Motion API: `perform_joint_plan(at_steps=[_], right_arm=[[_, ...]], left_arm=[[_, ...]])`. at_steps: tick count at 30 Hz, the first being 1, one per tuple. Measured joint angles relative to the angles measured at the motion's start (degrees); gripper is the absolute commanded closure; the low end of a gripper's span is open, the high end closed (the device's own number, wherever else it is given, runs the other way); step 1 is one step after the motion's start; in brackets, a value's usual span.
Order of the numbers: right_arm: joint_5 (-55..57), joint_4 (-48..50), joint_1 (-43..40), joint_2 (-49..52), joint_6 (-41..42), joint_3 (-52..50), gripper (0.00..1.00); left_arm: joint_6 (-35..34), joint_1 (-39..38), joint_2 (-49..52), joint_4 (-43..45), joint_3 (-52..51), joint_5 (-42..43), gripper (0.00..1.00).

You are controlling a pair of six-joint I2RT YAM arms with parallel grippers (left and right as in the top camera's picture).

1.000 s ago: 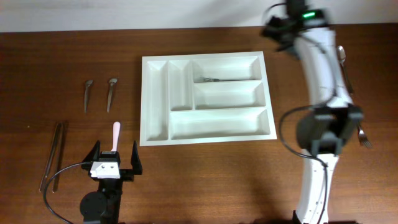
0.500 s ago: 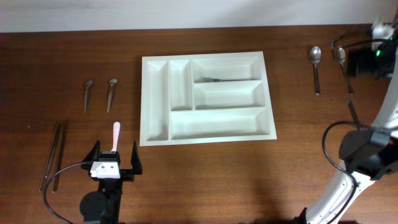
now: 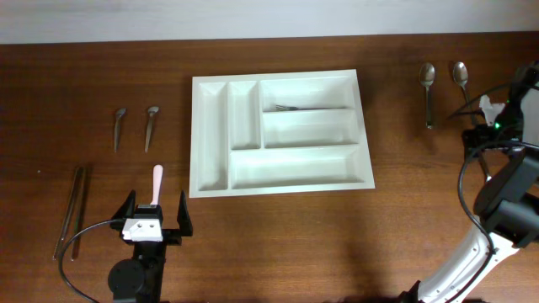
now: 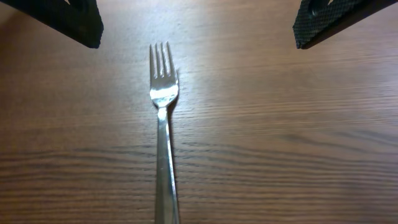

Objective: Pack container
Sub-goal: 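Return the right gripper to the remaining fork and lower onto it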

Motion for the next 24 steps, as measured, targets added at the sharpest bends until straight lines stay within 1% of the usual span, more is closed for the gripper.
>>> perform_joint_plan(at_steps=[11, 24], right_arm=[[-5.7, 2.9, -6.6, 1.0, -6.1, -0.7, 0.01], [-7.9, 4.4, -6.6, 4.8, -8.8, -0.8, 0.01]], left_arm=[[0.0, 0.0, 0.0, 0.0, 0.0, 0.0, 0.01], [0.0, 0.0, 0.0, 0.0, 0.0, 0.0, 0.01]])
